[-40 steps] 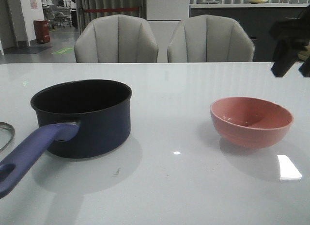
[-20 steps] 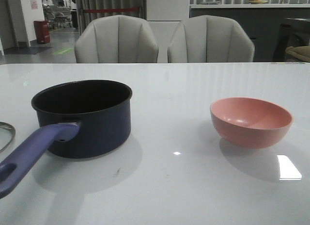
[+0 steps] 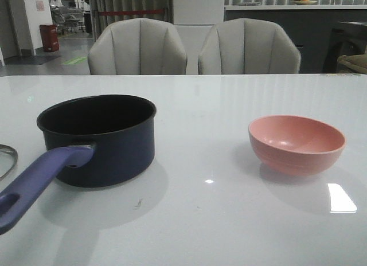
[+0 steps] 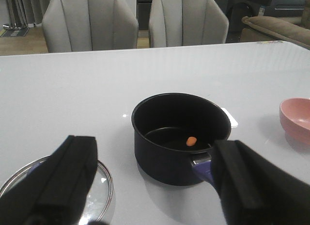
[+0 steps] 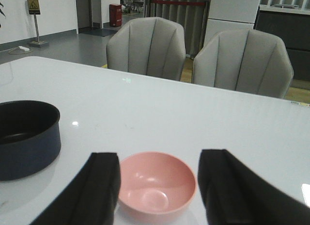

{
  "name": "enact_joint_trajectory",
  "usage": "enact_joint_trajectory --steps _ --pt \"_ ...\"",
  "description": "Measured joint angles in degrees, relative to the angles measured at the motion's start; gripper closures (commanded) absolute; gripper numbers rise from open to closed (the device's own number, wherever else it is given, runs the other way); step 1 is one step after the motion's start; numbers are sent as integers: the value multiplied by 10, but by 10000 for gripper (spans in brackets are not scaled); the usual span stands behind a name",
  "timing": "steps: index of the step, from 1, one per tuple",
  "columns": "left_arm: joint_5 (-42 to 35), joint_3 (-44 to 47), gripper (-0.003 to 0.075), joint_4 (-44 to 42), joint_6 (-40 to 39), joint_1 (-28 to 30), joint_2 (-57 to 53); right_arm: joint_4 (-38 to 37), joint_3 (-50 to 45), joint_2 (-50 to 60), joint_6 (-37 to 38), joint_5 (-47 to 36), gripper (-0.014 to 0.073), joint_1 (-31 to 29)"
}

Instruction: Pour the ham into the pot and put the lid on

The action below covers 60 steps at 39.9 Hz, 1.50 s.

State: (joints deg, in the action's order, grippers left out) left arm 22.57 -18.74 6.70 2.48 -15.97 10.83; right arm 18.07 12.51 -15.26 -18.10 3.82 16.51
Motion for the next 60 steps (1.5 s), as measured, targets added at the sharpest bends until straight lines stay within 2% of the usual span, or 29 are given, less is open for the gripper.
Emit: enact_joint_trajectory --steps 3,6,11,13,15,26,37,42,51,60 --pt "0 0 188 0 0 0 0 0 -20 8 0 9 129 0" --pt "0 0 188 0 0 0 0 0 -29 9 0 15 183 0" --pt "0 0 188 0 0 0 0 1 -33 9 0 29 414 0" --pt "0 0 188 0 0 0 0 4 -33 9 0 35 468 0" --pt "0 0 188 0 0 0 0 6 -33 9 0 40 440 0" --pt "6 -3 185 24 0 0 9 7 -33 9 0 42 448 0" --pt "68 -97 149 22 0 20 134 8 -33 9 0 42 448 0" --pt "73 -153 125 22 -4 56 211 8 -33 9 0 42 448 0" --pt "113 -214 126 32 -25 165 341 8 -33 9 0 42 448 0" --pt "139 -265 137 49 -28 181 481 8 -33 9 0 42 448 0"
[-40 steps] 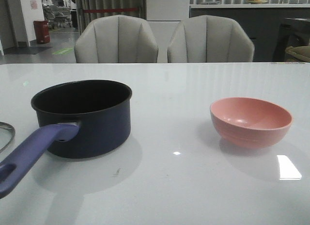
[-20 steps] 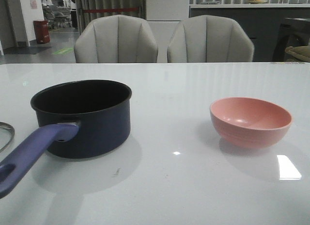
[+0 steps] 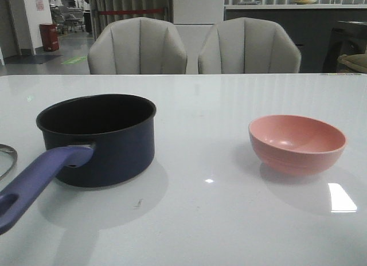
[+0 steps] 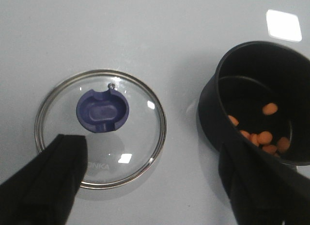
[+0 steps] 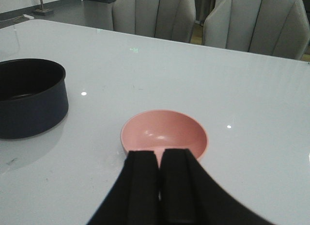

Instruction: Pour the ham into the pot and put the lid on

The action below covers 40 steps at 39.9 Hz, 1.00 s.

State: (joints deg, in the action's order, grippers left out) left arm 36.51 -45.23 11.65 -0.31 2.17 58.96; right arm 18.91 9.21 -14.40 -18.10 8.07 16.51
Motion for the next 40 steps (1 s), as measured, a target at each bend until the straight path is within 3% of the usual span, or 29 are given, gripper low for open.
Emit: enact_joint_trajectory --steps 20,40 --pt "169 -215 134 -23 -2 40 316 1 0 0 0 0 448 0" --pt "177 -281 129 -43 -17 44 435 1 0 0 0 0 448 0"
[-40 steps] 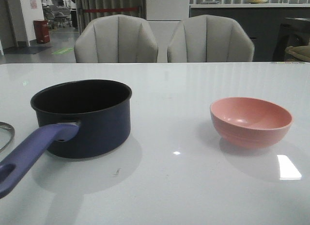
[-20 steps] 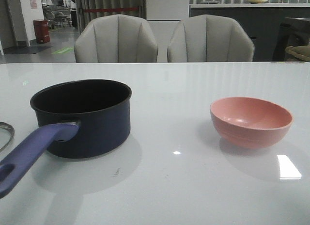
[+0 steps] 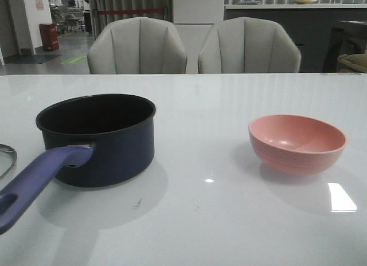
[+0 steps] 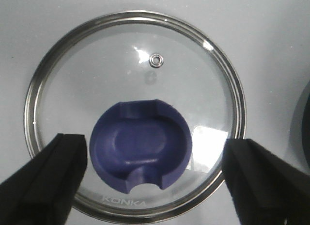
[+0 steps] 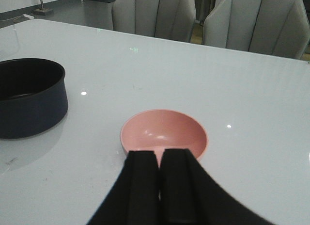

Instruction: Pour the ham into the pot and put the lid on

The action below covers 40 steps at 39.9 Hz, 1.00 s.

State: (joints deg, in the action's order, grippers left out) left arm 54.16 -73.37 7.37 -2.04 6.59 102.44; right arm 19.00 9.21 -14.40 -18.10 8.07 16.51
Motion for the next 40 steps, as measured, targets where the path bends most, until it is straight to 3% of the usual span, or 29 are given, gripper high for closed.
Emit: enact_joint_trajectory --steps 22,30,40 --pt "-8 -12 143 -5 0 0 53 0 0 0 0 0 448 0" --pt "-7 -14 332 -7 -1 0 53 0 0 0 0 0 448 0" --pt "-2 -15 356 -7 -3 0 53 0 0 0 0 0 448 0"
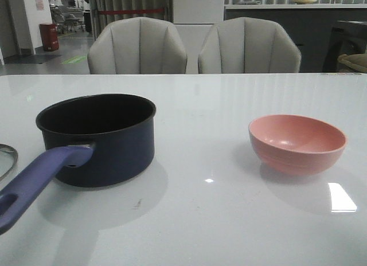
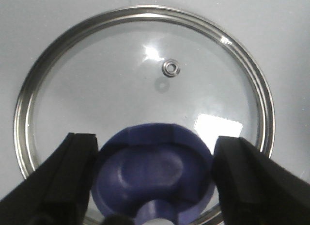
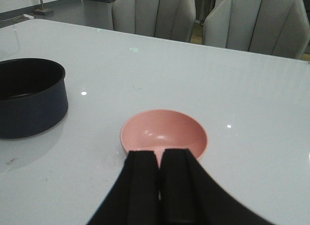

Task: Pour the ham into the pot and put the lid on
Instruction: 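Grasp the lid knob with the left gripper and lift the lid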

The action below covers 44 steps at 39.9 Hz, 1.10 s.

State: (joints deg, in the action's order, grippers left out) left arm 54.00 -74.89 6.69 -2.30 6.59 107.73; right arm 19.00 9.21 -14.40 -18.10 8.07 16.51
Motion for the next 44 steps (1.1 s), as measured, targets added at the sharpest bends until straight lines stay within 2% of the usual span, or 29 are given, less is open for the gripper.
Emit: enact_joint_trajectory --steps 20,35,44 --pt "28 -13 356 -2 -1 0 0 0 0 0 0 0 448 0" --pt "108 -112 356 -4 15 0 0 0 0 0 0 0 448 0" --pt "152 -211 356 -4 26 -17 0 0 0 0 0 0 448 0"
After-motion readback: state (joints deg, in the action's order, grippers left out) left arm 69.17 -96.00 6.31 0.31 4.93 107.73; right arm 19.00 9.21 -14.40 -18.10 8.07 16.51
